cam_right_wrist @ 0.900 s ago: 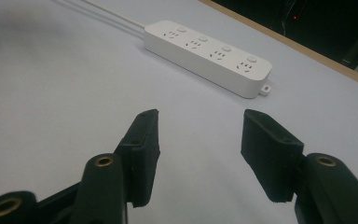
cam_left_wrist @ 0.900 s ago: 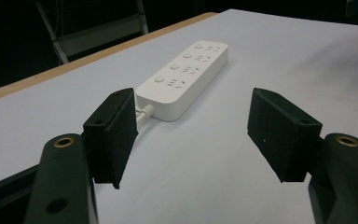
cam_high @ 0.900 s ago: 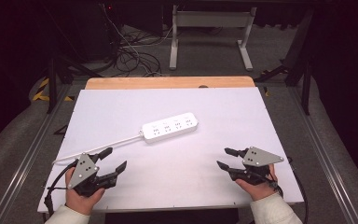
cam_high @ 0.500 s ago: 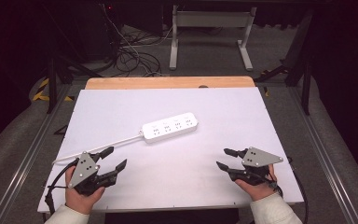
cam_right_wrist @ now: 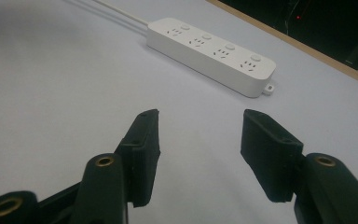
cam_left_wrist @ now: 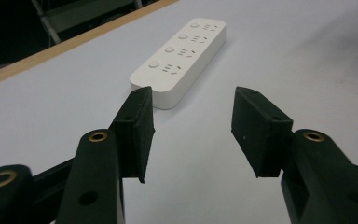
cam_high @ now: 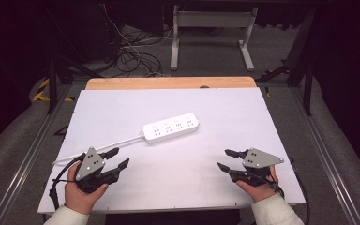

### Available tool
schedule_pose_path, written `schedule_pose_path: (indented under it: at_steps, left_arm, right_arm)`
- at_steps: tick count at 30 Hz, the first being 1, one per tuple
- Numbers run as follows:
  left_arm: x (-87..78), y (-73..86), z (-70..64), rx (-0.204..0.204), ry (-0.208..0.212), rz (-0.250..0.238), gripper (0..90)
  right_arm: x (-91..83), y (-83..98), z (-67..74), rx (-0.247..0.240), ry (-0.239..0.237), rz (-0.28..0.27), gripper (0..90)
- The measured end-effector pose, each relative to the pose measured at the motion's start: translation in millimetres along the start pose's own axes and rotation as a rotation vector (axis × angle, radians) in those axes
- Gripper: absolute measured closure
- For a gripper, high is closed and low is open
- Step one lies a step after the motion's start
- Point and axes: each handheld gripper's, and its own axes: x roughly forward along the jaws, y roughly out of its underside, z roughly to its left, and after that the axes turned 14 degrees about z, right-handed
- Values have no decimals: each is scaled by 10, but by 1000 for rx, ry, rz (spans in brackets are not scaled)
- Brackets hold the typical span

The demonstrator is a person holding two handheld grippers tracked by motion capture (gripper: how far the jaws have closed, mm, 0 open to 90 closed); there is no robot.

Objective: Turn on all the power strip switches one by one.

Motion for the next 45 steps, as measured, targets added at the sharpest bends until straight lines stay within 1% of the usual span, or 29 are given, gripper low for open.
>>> schedule_pose_path:
  at_steps: [1,2,3,7,8,9,10,15,18,20,24,25,26,28,30,32,36,37,39,40,42,43,44,45]
  left_arm:
    - [1,-22,6,-1,14,1,495]
    - [4,-74,20,-9,37,-4,499]
    - [4,-74,20,-9,37,-4,502]
    - [23,-212,38,-1,62,11,514]
    - [33,-249,39,0,73,15,522]
    - [45,-283,43,2,75,18,522]
    - [55,-315,42,-2,82,22,522]
    - [115,-452,48,6,82,29,524]
    - [151,-523,54,17,88,44,526]
    - [180,-574,63,14,97,53,523]
    - [239,-656,87,17,101,71,521]
    - [256,-675,92,17,95,73,521]
    - [270,-696,104,24,95,78,522]
    - [301,-729,110,19,92,83,524]
    - [332,-763,118,24,85,96,527]
    - [367,-796,128,31,86,103,527]
    - [426,-850,155,29,89,117,541]
    - [444,-863,165,21,100,123,554]
    - [484,-894,198,20,130,138,606]
    - [506,-908,209,11,145,143,606]
    - [549,-933,233,1,156,147,650]
    - [567,-940,248,-7,154,144,671]
    - [588,-946,263,-22,163,140,751]
    - [612,-953,285,-36,168,136,797]
  right_arm:
    - [0,0,0,0,0,0,477]
    - [3,0,1,3,-1,1,477]
    - [3,0,2,2,-1,1,477]
    - [4,1,4,1,-3,1,477]
    - [4,3,3,-2,-4,2,477]
    - [4,3,3,-2,-4,2,477]
    - [5,4,4,-2,-5,2,477]
    - [5,5,5,-4,-9,3,477]
    - [5,5,6,-5,-11,4,477]
    - [5,6,6,-7,-12,4,477]
    - [7,7,6,-9,-14,5,477]
    - [7,7,8,-7,-15,5,477]
    - [6,9,6,-9,-14,6,477]
    - [5,9,5,-10,-15,5,477]
    - [4,12,3,-7,-15,6,477]
    - [5,12,1,-9,-15,5,477]
    - [2,13,4,-9,-17,5,477]
    - [2,13,3,-9,-18,5,477]
    - [4,12,4,-10,-19,5,477]
    - [4,12,4,-10,-19,5,477]
    - [3,12,3,-10,-20,4,477]
    - [3,12,4,-9,-20,3,477]
    - [1,12,3,-8,-21,3,477]
    - [2,12,3,-8,-21,3,477]
